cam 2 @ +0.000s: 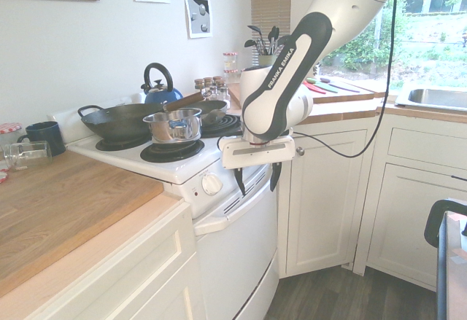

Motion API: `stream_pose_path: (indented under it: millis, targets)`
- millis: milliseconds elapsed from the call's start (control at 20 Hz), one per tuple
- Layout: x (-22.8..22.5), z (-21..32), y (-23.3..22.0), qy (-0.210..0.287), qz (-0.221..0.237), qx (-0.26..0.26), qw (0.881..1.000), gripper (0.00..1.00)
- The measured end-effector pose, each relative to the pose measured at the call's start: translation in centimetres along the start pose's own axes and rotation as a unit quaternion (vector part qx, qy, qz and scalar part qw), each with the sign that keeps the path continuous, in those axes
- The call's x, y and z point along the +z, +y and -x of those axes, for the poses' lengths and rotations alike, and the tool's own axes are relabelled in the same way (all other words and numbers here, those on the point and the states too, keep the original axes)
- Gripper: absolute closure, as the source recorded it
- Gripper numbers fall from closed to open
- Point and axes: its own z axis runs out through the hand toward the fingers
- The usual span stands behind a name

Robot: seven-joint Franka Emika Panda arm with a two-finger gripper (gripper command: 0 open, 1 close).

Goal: Open the oven

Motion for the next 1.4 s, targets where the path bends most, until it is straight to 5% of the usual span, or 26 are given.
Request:
stream_pose_path:
  millis: [200, 900, 1400]
  targets:
    - [2.0, -0.2, -1.2, 0.009, -0.005, 0.035, 0.999, 0.00]
    - [4.7, -1.8, 1.6, -0.014, -0.012, 0.037, 0.999, 0.00]
    - [8.6, -4.2, 11.8, -0.048, 0.079, 0.017, 0.996, 0.00]
